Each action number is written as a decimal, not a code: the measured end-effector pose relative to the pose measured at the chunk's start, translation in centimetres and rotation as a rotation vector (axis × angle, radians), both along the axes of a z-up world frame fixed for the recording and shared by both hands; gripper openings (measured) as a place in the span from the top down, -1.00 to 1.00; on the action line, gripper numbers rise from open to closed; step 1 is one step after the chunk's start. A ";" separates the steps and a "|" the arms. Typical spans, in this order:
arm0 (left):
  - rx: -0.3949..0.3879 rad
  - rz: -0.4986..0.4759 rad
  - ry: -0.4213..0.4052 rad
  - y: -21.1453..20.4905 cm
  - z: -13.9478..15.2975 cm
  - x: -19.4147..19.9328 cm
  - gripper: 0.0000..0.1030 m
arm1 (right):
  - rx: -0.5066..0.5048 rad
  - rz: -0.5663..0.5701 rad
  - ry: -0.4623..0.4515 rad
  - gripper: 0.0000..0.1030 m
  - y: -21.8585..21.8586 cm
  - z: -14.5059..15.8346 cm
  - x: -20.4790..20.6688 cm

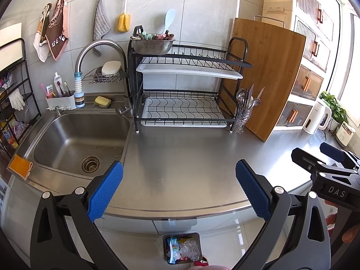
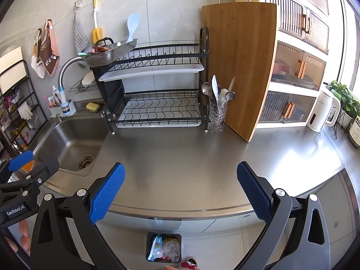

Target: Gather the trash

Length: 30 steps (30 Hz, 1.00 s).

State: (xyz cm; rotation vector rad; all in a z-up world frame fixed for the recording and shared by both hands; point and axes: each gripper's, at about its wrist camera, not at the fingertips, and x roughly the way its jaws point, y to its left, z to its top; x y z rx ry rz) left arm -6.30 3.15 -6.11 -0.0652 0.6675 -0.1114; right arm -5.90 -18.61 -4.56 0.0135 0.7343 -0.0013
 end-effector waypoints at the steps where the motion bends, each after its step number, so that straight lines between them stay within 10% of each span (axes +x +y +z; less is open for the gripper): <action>1: -0.002 0.000 0.000 0.0 0.0 0.0 -0.84 | 0.000 -0.001 0.000 -0.94 0.0 0.0 0.0; 30: -0.030 0.001 0.051 -0.7 -0.7 0.7 -0.84 | 0.025 -0.008 0.008 -0.94 -0.7 -0.4 0.3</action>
